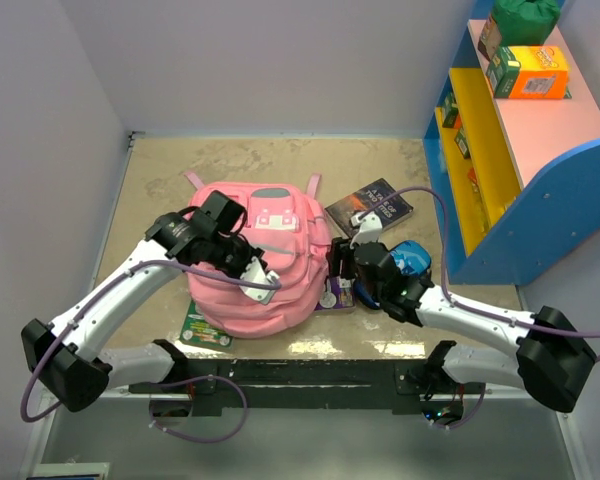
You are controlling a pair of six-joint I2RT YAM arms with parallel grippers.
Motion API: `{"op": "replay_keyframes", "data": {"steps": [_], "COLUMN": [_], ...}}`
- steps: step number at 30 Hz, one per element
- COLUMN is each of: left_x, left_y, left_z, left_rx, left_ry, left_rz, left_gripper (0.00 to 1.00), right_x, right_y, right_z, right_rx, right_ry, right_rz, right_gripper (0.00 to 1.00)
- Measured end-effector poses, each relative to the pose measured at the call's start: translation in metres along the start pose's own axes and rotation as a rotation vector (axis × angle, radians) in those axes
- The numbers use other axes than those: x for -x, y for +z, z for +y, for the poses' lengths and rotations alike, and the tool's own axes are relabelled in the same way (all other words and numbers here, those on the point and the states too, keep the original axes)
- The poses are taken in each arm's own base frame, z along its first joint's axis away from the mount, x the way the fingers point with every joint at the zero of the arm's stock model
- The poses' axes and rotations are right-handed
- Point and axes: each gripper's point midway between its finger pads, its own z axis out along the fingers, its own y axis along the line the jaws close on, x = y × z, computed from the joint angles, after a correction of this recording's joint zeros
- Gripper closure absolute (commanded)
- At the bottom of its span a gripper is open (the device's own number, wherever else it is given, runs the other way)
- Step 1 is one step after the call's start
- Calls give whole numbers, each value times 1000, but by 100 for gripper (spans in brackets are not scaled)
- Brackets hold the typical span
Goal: Pack the student bag
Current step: Zip the student bag at the center of the board, then unzip the student bag at the center of the board.
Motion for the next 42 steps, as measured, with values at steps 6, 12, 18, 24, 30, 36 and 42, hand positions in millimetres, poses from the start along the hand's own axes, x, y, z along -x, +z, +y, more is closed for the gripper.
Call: {"op": "replay_keyframes", "data": {"steps": [6,12,18,24,30,36,42], "left_x": [7,10,9,6,5,5,6], "left_y": [-18,-26,-24,-22,-23,-25,-26], "left_z": [-18,-30,-35,-39,-43,-43,-44], "left_rx": [-10,19,12,4,10,15,15], "left_ry": [-2,0,-22,-30,-32,-33,-33], "left_rz": [2,3,4,7,8,9,9], "left_gripper": [100,100,100,100,100,100,100], "right_x": [5,2,-1,-20,-27,-37,-56], "right_y": [0,-5,-13,-13,-11,-5,9], "right_z": [27,60,88,91,84,80,72], "right_rx": [196,409,585,636,612,598,572], "right_ry": [-189,-316,-342,-350,-342,-343,-360], "right_rz": [-58,-67,-78,-31,-14,10,70], "right_gripper": [42,49,55,49,47,52,66]}}
